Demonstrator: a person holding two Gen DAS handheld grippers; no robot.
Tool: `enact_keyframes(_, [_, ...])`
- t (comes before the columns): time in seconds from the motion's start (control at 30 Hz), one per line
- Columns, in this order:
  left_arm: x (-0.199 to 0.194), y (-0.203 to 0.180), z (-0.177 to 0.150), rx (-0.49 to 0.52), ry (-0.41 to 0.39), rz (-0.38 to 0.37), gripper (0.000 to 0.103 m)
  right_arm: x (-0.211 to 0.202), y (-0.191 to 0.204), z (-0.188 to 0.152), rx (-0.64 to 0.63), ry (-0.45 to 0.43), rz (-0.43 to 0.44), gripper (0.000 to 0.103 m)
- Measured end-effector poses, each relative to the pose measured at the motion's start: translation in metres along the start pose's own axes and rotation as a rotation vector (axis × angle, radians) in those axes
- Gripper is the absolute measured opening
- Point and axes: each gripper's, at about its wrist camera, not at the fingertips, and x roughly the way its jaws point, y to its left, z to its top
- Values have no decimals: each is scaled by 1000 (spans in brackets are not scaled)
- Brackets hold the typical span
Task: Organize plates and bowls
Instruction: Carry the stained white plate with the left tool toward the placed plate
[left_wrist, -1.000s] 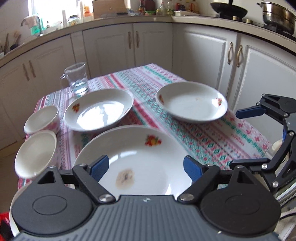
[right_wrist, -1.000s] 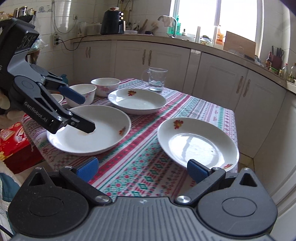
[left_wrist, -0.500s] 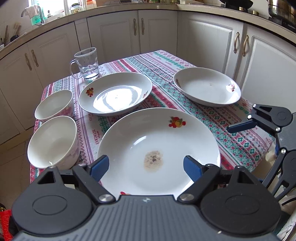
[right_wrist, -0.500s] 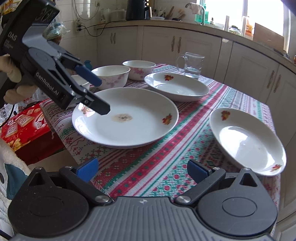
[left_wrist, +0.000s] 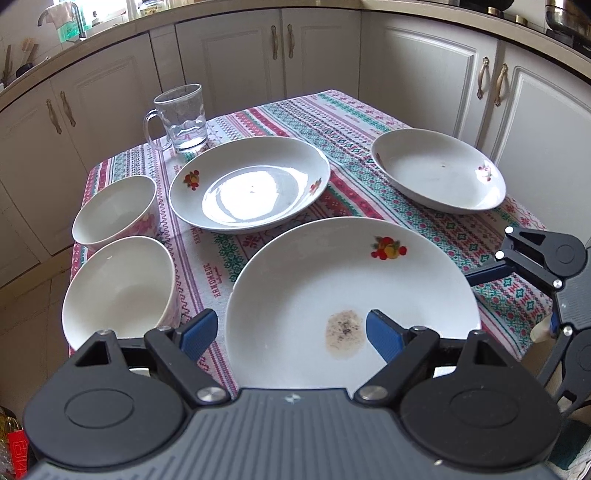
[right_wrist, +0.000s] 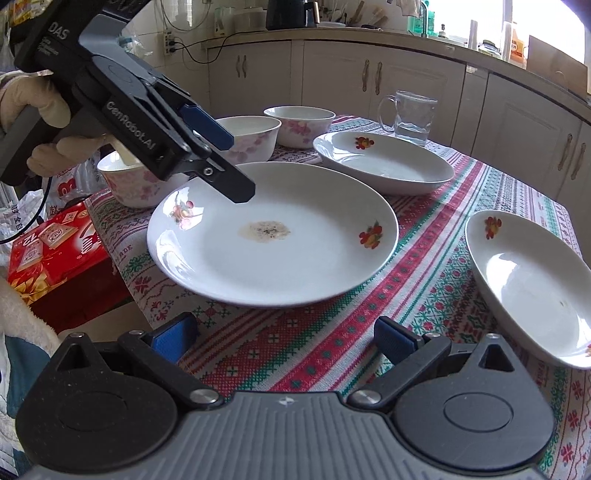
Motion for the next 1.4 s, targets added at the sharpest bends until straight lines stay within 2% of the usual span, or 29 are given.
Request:
enact_keyframes(0.23, [10,7,6,2,25,-4,87,4,-1,1,-18,-15,22,103])
enact_keyframes(0.43, [21,15,12,-9,58,-36,87,5,-2,-2,-12,-56,18,103])
enact_keyframes(0.77, [40,21,21,2,122,-65,86,10,-3,3,-23,-51,29,103])
enact_keyframes(0.87, [44,21,24,9,137,-77,83,11,-3,3,-27,-55,32,103])
enact_keyframes(1.0, [50,24,28,5,172,-107,71,13,-3,4,-29,-56,34,103])
enact_keyframes(1.4, [62,31,40,27,290,-188,69,14,-2,4,-25,-70,30,103])
